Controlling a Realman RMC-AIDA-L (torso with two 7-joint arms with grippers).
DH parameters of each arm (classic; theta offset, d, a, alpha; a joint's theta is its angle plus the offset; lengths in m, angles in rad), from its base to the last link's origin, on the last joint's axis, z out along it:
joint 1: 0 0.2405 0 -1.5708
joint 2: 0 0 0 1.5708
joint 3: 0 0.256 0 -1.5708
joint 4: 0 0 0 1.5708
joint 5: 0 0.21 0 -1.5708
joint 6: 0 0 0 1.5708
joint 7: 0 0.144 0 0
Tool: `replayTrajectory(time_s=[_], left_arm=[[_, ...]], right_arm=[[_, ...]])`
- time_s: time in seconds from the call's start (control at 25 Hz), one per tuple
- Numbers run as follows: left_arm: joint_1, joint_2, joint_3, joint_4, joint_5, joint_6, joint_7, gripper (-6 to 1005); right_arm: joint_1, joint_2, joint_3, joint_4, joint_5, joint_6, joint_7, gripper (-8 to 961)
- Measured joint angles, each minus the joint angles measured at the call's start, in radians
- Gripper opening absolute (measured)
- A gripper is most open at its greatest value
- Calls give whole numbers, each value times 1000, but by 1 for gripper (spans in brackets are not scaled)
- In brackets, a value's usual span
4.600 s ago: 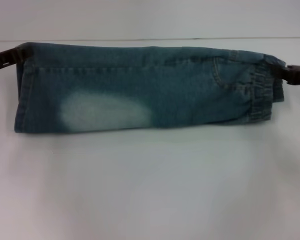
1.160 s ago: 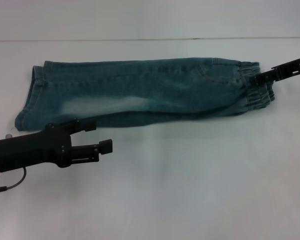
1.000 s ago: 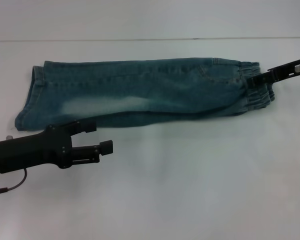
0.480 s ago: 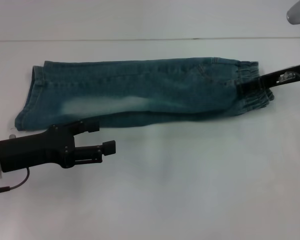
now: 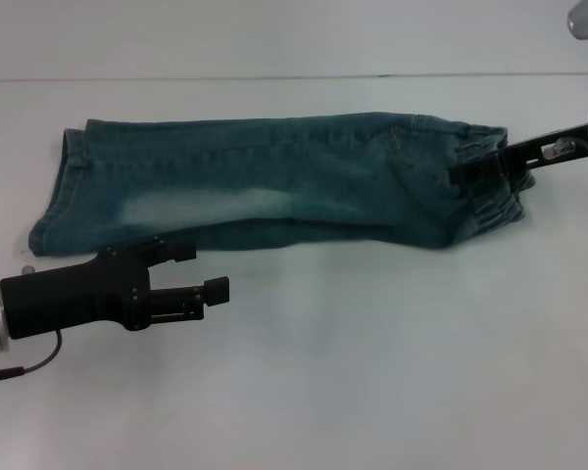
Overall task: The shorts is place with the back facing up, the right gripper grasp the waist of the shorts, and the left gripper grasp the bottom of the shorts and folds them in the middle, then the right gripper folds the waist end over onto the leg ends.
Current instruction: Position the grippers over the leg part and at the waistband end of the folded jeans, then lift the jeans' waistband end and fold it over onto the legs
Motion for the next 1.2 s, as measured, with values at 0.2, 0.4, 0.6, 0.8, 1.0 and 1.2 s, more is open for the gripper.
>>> replayTrajectory(time_s=[0.2, 0.4, 0.6, 0.8, 1.0, 1.2], left_arm=[[-2, -1, 2, 0, -2, 0, 6, 951], [-8, -2, 5, 0, -7, 0, 9, 951], [-23, -10, 0, 0, -11, -10, 10, 952], [-58, -17, 0, -48, -61, -100, 17, 926], [-108, -17, -3, -176, -207, -278, 110, 882], [-167, -21, -3, -347, -363, -410, 363, 794]], right_arm=[[-5, -2, -3, -4, -4, 0, -1, 711], [-6, -2, -6, -5, -4, -1, -1, 537], [-6, -4, 0, -5, -3, -3, -1, 337], [-12, -8, 3, -16, 0, -25, -1, 213], [-37, -17, 29, -89, 33, -109, 3, 108], [-75, -36, 115, -189, 91, -256, 6, 78]])
